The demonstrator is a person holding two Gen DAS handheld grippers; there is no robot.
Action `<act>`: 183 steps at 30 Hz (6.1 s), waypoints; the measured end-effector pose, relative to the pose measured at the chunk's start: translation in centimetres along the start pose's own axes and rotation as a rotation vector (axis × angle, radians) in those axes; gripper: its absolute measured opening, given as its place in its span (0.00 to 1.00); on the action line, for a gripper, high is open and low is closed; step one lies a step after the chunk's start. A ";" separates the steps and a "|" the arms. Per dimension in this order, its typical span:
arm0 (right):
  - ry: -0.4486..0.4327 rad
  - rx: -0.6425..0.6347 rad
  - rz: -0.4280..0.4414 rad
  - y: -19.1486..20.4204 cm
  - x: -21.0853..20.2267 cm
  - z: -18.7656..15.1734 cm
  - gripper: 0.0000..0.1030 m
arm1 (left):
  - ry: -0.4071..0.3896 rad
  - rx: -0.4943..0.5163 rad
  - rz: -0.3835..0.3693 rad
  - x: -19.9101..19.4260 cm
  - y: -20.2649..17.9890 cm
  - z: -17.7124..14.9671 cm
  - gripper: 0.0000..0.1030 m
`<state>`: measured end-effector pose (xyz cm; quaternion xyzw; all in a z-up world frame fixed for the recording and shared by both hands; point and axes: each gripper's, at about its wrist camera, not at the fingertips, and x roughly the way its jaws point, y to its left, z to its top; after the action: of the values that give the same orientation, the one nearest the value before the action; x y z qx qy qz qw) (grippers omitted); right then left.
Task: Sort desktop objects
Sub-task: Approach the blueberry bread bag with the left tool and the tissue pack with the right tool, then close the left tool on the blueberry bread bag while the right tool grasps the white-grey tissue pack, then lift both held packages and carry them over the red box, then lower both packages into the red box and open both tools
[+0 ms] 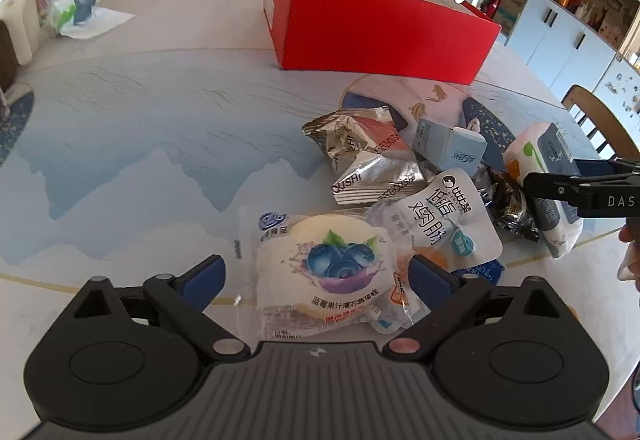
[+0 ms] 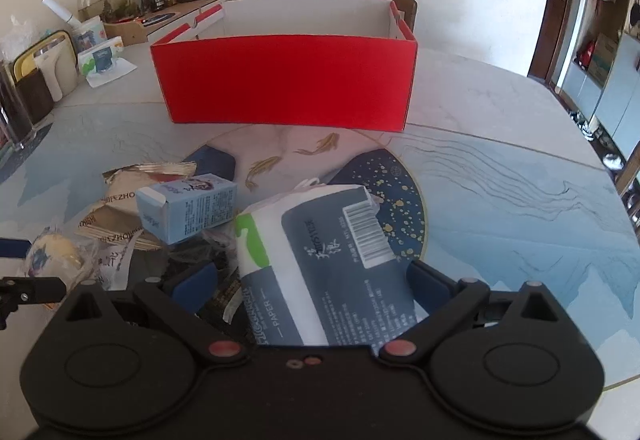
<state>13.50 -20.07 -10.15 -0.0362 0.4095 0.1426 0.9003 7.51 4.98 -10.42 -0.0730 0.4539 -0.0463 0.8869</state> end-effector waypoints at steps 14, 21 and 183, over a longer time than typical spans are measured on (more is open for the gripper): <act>0.012 -0.027 -0.018 0.5 0.2 0.2 0.95 | 0.028 -0.026 -0.066 0.9 0.1 0.6 0.74; 0.020 -0.019 -0.015 0.4 0.3 0.2 0.94 | 0.023 -0.022 -0.080 0.9 0.1 0.7 0.67; 0.212 0.142 0.050 -4.2 18.2 23.2 0.37 | 0.250 0.161 -0.004 20.2 -3.3 31.3 0.61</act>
<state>42.90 -15.69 -8.64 0.0230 0.5120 0.1313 0.8485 44.67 1.45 -7.84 0.0038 0.5557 -0.0928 0.8262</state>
